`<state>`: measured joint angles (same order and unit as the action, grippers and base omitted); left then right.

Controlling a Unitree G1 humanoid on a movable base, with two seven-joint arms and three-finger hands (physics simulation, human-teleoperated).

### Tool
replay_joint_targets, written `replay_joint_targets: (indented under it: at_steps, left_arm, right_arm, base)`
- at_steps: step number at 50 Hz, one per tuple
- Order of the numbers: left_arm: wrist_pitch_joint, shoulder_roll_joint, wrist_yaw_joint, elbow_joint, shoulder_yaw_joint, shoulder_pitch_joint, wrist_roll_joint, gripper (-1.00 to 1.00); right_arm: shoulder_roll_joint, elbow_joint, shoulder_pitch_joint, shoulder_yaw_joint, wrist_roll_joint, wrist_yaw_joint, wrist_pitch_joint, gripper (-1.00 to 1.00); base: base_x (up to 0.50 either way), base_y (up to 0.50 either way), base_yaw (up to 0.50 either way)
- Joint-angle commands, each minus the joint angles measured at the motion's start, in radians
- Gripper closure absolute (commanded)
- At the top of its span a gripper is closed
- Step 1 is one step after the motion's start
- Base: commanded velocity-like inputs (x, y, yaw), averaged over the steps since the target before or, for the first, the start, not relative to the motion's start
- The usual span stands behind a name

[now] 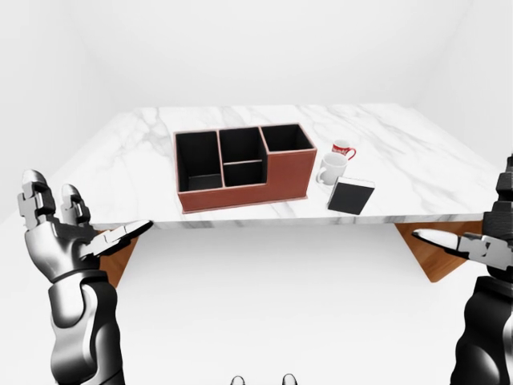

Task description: Pick up the book and place it in the right compartment of the caddy.

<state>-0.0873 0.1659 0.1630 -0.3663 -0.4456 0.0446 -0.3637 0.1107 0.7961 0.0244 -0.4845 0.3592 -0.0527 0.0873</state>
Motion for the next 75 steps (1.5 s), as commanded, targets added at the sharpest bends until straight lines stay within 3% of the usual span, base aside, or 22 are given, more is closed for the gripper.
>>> replay_joint_targets:
  at_steps: [1,75]
  left_arm:
    - [0.000,0.001,0.007,-0.004,-0.005,-0.004,-0.007,-1.00]
    - [0.000,-0.002,0.012,-0.020,-0.009,-0.008,-0.004,-1.00]
  right_arm:
    - [-0.001,0.011,0.004,-0.003,0.005,0.014,0.000,-1.00]
    - [-0.006,0.048,0.009,-0.006,0.010,0.037,0.000,-1.00]
  base:
    - [0.24,0.00,0.00]
    - [0.27,0.00,0.00]
